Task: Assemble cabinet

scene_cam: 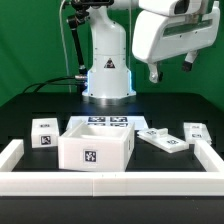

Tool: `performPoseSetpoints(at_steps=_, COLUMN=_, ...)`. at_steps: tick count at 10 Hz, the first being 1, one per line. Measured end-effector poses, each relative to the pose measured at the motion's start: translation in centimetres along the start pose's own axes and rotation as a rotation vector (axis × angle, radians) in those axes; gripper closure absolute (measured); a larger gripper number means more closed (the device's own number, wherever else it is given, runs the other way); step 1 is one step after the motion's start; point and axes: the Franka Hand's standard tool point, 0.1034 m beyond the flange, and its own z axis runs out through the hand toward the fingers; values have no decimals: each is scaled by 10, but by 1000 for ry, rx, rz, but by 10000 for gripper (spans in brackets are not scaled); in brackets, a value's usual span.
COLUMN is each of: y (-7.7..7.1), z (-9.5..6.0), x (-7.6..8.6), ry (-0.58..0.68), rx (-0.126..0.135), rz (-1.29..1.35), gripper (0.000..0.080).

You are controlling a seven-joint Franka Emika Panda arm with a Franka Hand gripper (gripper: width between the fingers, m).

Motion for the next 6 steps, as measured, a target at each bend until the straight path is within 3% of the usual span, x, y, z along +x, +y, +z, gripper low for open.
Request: performPoseSetpoints(at_steps=6, y=1, z=6, x=-2, ry=2, rx=2, rz=-19, gripper=1)
